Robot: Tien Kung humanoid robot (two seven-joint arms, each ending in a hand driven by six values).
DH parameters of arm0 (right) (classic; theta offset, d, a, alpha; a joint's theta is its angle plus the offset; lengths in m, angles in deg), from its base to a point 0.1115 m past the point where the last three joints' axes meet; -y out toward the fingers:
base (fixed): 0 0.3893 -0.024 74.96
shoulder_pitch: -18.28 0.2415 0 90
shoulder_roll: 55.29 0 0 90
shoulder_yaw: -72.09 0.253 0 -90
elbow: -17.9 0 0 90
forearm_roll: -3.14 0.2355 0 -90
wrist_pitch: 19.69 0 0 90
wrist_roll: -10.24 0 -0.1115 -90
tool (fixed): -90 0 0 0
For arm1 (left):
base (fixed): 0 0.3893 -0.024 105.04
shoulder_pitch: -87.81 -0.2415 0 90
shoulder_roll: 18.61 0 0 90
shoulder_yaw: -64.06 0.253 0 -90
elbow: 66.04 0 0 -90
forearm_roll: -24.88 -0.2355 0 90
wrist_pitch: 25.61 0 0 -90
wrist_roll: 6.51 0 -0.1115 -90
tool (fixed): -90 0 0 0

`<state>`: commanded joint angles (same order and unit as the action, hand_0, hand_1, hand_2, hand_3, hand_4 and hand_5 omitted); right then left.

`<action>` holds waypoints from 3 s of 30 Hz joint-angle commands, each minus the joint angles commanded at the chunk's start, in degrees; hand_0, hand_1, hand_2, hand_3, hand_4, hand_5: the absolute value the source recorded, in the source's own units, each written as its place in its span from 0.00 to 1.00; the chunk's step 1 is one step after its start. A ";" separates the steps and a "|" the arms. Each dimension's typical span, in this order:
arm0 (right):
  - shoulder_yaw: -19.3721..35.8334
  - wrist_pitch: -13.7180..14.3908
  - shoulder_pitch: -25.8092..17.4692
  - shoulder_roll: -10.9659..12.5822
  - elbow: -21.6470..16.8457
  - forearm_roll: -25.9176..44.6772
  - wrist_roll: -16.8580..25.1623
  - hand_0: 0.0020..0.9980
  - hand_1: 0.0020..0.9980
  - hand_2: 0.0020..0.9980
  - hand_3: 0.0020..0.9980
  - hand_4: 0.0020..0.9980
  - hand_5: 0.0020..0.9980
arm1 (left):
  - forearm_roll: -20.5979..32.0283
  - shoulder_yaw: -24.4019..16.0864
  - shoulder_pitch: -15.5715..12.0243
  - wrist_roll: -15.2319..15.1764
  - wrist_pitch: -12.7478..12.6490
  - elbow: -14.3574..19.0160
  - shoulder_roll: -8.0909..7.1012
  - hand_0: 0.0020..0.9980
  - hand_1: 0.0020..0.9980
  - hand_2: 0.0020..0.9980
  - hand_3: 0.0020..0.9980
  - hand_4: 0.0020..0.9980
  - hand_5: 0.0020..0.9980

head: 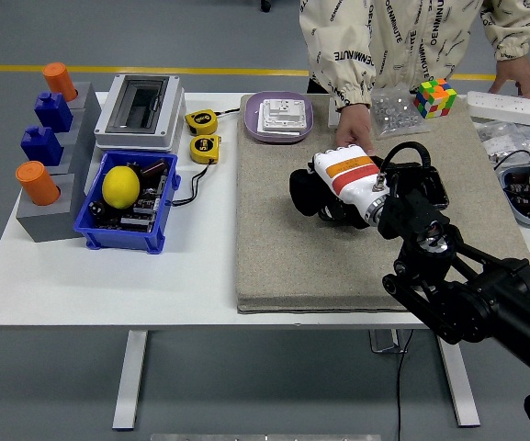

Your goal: Pick the rag up,wipe the panel,place it on the desk

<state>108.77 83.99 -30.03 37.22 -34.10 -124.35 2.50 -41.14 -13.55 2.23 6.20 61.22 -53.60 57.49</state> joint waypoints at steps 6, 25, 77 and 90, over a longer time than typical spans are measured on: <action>-1.67 -0.04 0.29 -0.37 -0.11 0.40 0.03 0.28 0.32 0.36 0.36 0.91 0.01 | 0.07 0.01 0.07 0.00 0.00 0.02 0.01 0.63 0.66 0.69 0.57 0.61 0.51; -0.06 0.20 1.94 5.16 3.23 0.47 0.40 0.28 0.32 0.36 0.36 0.91 0.01 | 0.14 -0.14 0.17 -0.01 -0.01 0.05 0.10 0.64 0.66 0.69 0.57 0.61 0.51; 8.29 0.37 -1.10 17.32 8.52 -1.27 0.60 0.28 0.32 0.36 0.36 0.91 0.01 | 0.00 -0.16 -0.39 -0.02 0.02 0.11 0.14 0.64 0.66 0.68 0.57 0.61 0.51; 8.28 0.26 -0.98 16.60 8.41 -1.41 0.46 0.29 0.32 0.36 0.36 0.92 0.01 | 0.00 -0.36 -0.32 -0.03 0.04 0.11 0.32 0.64 0.66 0.68 0.57 0.61 0.51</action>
<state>117.04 84.25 -31.01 53.81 -25.69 -125.76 2.97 -41.14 -13.91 1.91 6.18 61.26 -53.49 57.81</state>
